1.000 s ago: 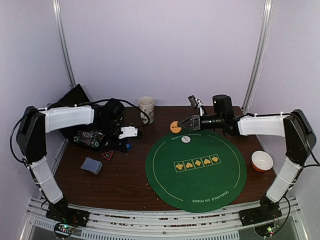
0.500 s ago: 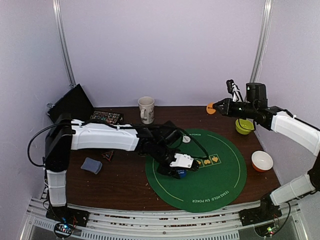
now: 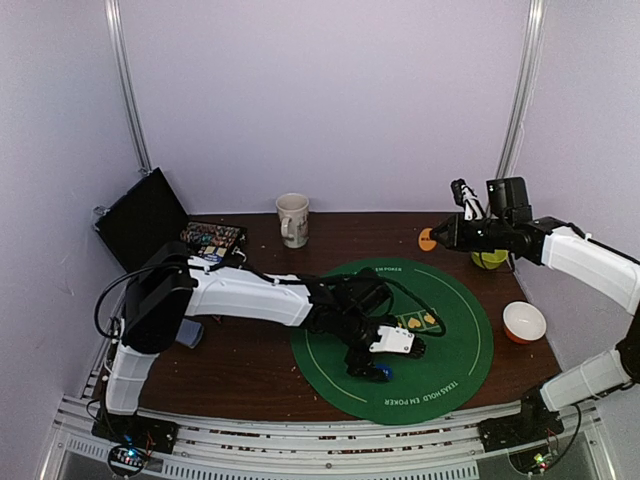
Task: Distribute texas hold em gaming equipment
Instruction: Place the small blind button on the poker table mat, then pass from the right arm to the left
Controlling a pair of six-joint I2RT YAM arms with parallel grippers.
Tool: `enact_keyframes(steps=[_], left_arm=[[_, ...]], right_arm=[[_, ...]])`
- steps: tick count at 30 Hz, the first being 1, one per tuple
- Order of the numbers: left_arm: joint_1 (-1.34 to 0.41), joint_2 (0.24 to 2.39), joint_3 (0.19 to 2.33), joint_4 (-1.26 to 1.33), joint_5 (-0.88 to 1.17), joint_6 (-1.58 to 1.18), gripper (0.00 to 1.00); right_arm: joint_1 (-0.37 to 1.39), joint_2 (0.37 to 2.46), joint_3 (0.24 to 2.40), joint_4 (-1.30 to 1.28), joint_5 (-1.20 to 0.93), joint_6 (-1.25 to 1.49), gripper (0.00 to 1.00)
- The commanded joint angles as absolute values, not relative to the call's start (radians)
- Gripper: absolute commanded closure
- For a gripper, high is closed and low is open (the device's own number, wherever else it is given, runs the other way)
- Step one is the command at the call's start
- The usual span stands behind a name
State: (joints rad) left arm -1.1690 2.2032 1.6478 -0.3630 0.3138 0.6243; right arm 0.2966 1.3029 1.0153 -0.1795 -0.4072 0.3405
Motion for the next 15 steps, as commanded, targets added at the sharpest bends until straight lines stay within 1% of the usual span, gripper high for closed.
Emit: enact_keyframes(steps=[1,3,6,9,12,15], left_arm=[[-1.117,1.989,1.513,-0.104,0.385,0.466,0.1],[-1.059,1.903,1.427,-0.017,0.481,0.359,0.12],[-0.945,1.795,1.318,0.09,0.58,0.161,0.18],[-0.864,1.732,1.251,0.147,0.625,0.004,0.22],[-0.84,1.684,1.193,0.178,0.646,-0.009,0.21],[-0.839,1.638,1.124,0.219,0.654,0.012,0.19]], right_arm=[[0.313,1.329,1.067,-0.236,-0.384,0.301,1.0],[0.33,1.329,1.071,-0.226,-0.413,0.281,1.0],[0.369,1.339,1.076,-0.202,-0.524,0.23,1.0],[0.488,1.374,1.105,-0.222,-0.573,0.124,1.0],[0.604,1.425,1.138,-0.214,-0.686,0.051,1.0],[0.656,1.46,1.144,-0.159,-0.71,0.056,1.0]])
